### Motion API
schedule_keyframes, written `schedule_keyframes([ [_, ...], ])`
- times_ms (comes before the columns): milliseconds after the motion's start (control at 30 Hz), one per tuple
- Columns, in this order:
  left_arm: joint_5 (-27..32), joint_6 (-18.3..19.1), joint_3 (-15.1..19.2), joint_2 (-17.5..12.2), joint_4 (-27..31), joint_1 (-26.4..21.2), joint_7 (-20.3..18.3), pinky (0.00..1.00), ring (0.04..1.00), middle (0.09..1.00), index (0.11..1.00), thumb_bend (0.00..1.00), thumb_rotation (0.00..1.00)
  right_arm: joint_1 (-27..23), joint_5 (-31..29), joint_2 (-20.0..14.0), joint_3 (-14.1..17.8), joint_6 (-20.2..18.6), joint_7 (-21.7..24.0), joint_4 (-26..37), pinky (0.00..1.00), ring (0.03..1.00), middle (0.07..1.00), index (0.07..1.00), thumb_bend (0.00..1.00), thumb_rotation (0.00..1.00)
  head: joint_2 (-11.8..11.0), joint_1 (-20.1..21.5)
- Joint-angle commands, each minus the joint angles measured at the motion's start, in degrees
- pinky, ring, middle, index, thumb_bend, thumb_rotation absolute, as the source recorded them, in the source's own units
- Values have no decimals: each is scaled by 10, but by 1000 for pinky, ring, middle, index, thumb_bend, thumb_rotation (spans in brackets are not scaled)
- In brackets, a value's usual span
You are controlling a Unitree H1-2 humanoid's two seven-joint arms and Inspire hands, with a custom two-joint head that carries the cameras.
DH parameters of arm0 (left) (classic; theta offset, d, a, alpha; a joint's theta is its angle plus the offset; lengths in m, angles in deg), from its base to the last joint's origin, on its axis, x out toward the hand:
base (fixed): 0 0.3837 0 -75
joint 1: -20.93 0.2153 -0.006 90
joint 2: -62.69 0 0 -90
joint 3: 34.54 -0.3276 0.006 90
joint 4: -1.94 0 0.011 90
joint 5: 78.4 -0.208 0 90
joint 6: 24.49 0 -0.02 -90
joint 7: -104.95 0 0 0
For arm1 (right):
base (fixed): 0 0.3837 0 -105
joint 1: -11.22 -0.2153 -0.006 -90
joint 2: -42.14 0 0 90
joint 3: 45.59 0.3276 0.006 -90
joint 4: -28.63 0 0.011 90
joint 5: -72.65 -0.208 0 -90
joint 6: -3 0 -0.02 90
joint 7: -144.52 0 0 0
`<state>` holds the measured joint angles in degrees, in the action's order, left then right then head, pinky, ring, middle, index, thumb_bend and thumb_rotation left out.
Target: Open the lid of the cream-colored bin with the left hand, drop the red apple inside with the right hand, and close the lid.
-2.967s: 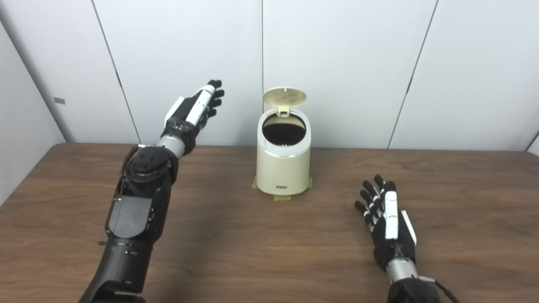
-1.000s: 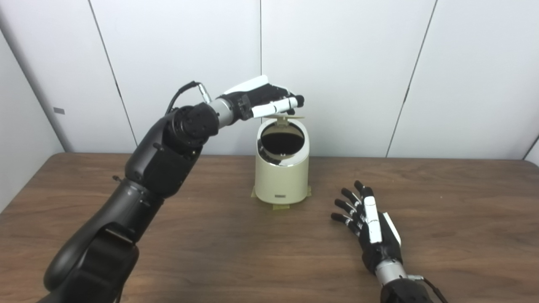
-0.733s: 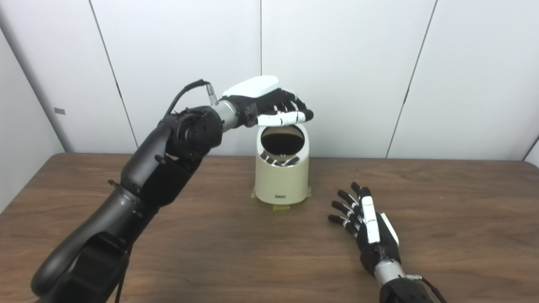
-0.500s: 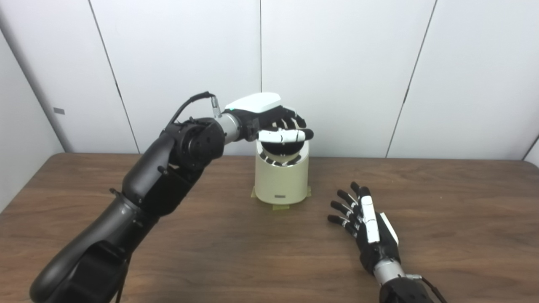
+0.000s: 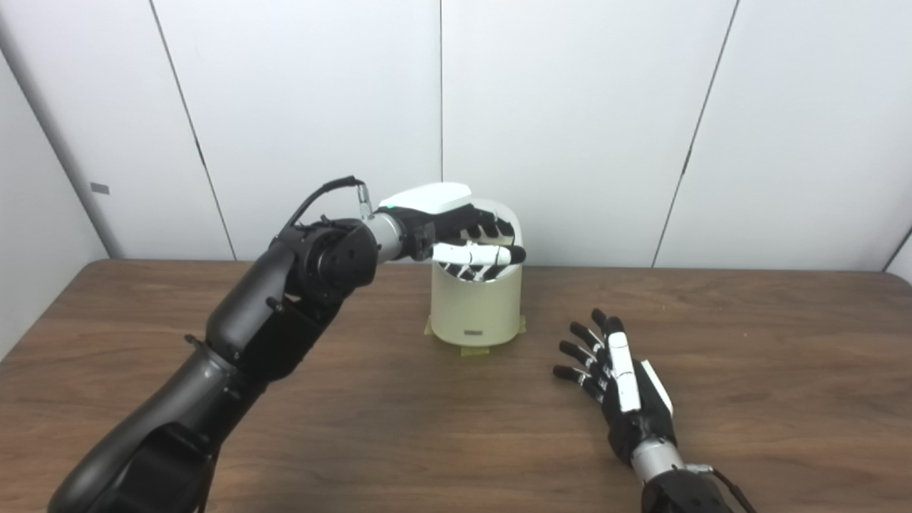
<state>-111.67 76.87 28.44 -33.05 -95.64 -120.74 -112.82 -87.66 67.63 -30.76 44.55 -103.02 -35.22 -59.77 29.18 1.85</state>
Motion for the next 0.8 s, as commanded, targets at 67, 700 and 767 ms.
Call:
schedule_keyframes([
  [67, -18, 4, -1, -12, 17, -20, -10, 949, 899, 884, 888, 644, 1000, -9, 4, -3, -4, -7, 4, 10, 702, 849, 914, 1000, 576, 1000, 2, 1],
  [700, -122, -22, -79, -17, 1, -27, -67, 958, 850, 847, 923, 680, 1000, -9, 2, 1, -6, -15, 4, 18, 677, 829, 901, 1000, 583, 1000, 9, 8],
  [767, -121, -19, -79, -14, -3, -23, -73, 959, 851, 850, 924, 688, 1000, -9, 1, 0, -6, -14, 6, 19, 676, 828, 901, 1000, 585, 1000, 9, 8],
])
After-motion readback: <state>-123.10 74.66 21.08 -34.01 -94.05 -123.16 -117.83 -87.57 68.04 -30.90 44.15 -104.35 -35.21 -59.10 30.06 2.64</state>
